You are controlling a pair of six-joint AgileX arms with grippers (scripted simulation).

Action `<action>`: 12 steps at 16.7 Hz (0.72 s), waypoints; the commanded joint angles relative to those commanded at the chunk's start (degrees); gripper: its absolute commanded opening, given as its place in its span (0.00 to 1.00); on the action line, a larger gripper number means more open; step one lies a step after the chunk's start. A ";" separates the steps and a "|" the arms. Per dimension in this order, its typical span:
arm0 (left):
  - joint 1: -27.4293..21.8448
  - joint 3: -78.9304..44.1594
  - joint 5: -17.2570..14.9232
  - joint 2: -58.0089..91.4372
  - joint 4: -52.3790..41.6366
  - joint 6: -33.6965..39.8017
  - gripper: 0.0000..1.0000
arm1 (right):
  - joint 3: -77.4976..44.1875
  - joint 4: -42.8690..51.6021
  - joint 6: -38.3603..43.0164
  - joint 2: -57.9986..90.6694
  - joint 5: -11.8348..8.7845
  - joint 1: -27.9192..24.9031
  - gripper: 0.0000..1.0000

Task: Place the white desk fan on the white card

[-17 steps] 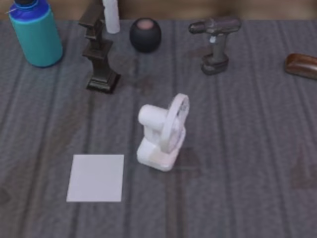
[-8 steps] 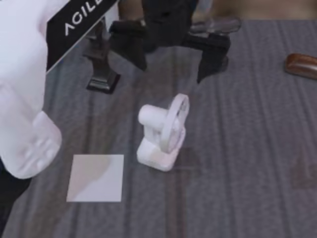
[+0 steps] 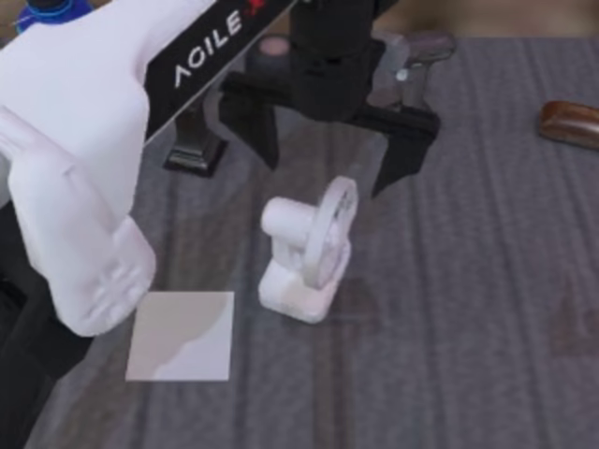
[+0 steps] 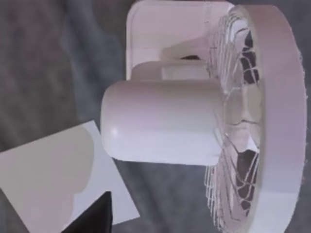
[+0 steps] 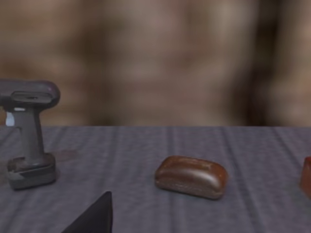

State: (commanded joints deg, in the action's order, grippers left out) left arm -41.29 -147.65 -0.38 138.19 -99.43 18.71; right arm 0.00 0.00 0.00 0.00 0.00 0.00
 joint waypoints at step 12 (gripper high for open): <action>0.10 21.32 0.06 -5.55 15.64 -0.04 1.00 | 0.00 0.00 0.00 0.00 0.00 0.00 1.00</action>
State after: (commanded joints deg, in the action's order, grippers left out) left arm -41.19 -126.33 -0.32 132.64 -83.79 18.67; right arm 0.00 0.00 0.00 0.00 0.00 0.00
